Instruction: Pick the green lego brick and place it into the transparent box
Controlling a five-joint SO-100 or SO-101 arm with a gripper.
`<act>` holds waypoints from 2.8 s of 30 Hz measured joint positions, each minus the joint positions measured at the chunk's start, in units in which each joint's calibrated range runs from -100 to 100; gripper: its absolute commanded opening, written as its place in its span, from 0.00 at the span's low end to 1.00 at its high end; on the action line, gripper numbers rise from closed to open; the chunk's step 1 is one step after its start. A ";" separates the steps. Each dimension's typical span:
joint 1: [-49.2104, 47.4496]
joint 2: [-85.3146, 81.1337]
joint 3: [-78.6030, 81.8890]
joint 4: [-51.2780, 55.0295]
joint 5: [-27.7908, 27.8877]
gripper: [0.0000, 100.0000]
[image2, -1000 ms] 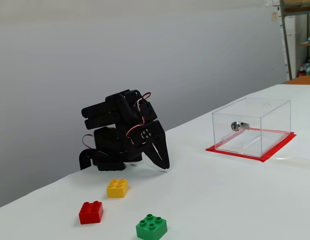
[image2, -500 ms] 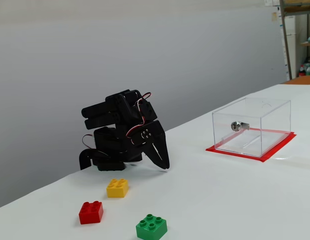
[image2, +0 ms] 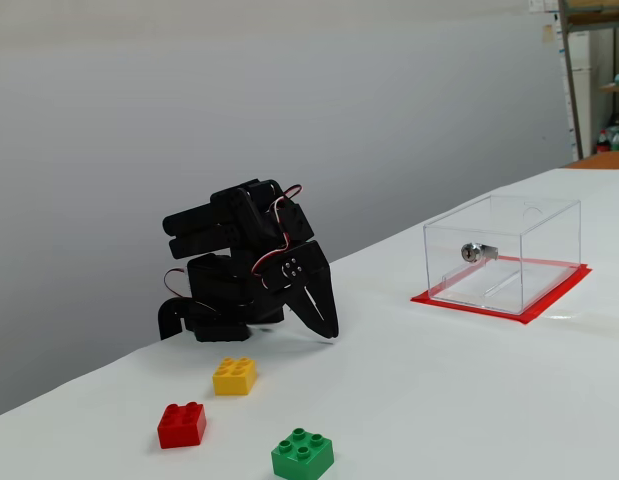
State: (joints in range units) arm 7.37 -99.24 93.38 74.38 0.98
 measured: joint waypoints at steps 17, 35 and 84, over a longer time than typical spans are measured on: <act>0.00 0.00 0.00 0.00 0.00 0.02; 0.00 0.68 -6.53 -4.11 -0.15 0.01; 37.93 77.72 -58.16 -37.96 17.93 0.02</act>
State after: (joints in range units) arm 45.30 -21.52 35.22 36.42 18.91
